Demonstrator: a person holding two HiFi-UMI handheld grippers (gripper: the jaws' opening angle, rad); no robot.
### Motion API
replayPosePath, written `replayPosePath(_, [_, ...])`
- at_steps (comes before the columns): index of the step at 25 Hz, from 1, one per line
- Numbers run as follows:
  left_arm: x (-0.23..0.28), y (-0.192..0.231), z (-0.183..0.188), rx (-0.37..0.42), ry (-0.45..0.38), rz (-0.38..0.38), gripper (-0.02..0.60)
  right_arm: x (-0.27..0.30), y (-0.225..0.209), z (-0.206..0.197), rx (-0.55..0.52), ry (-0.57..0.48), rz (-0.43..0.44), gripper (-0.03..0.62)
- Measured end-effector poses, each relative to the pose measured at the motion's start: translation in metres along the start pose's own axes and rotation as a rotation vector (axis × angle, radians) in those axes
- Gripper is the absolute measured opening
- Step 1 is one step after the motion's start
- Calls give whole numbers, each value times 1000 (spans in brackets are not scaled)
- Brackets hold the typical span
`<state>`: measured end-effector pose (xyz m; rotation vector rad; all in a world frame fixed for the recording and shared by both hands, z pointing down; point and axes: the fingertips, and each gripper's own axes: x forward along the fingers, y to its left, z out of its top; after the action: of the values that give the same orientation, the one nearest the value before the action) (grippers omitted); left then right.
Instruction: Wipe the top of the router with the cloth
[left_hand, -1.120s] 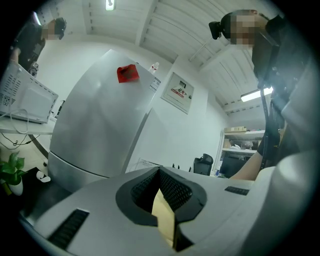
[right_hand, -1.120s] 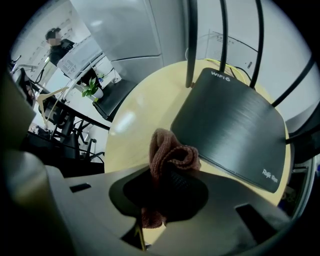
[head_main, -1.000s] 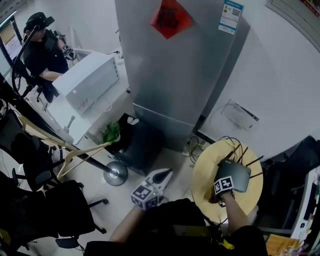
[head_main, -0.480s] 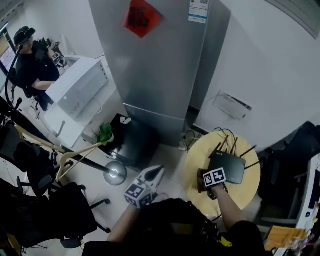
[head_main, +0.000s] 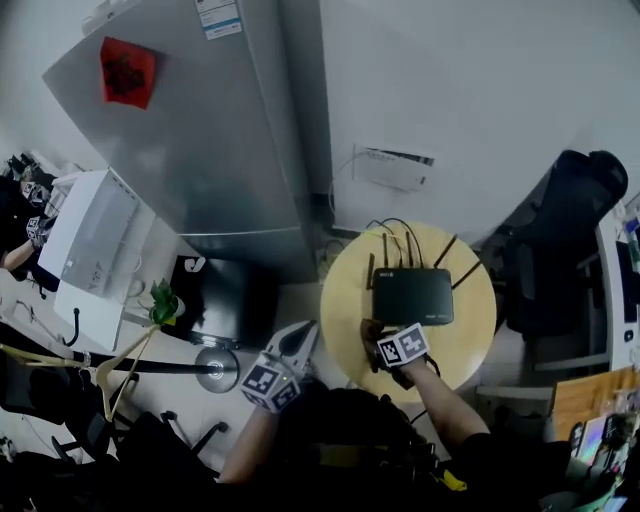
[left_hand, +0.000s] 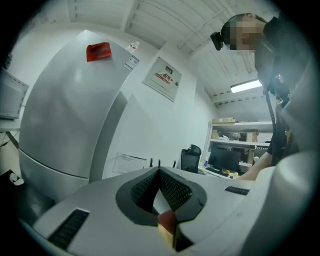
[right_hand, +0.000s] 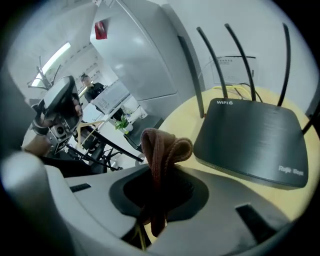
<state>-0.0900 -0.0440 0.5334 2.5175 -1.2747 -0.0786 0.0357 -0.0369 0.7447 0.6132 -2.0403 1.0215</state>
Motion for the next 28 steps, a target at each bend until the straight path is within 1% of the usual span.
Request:
replayPosePath(3, [21, 1, 1, 6, 12, -72, 0, 0, 16, 3, 30, -21, 98, 64])
replayPosePath(4, [27, 4, 3, 0, 15, -89, 0, 3, 22, 9, 35, -34, 121, 64])
replayPosePath(5, [31, 8, 6, -6, 20, -106, 0, 6, 25, 15, 40, -47, 122, 64])
replayPosePath(6, [34, 11, 9, -7, 26, -123, 0, 10, 25, 22, 46, -58, 100, 64])
replayPosePath(7, [35, 17, 12, -1, 31, -142, 0, 15, 22, 28, 57, -61, 58, 64])
replayPosePath(9, [35, 31, 19, 9, 37, -171, 0, 26, 6, 38, 100, -53, -64, 64])
replayPosePath(11, [34, 48, 25, 5, 40, -188, 0, 34, -17, 45, 175, -46, -196, 64])
replayPosePath(13, [33, 64, 31, 3, 35, -204, 0, 37, -37, 52, 272, -66, -290, 64])
replayPosePath(19, [25, 115, 45, 4, 41, -242, 0, 44, -73, 74, 573, -157, -429, 63])
replayPosePath(23, [17, 147, 49, -10, 48, -245, 0, 48, -85, 80, 797, -222, -476, 63])
replayPosePath(28, [12, 175, 50, -20, 53, -256, 0, 51, -91, 83, 904, -260, -553, 63])
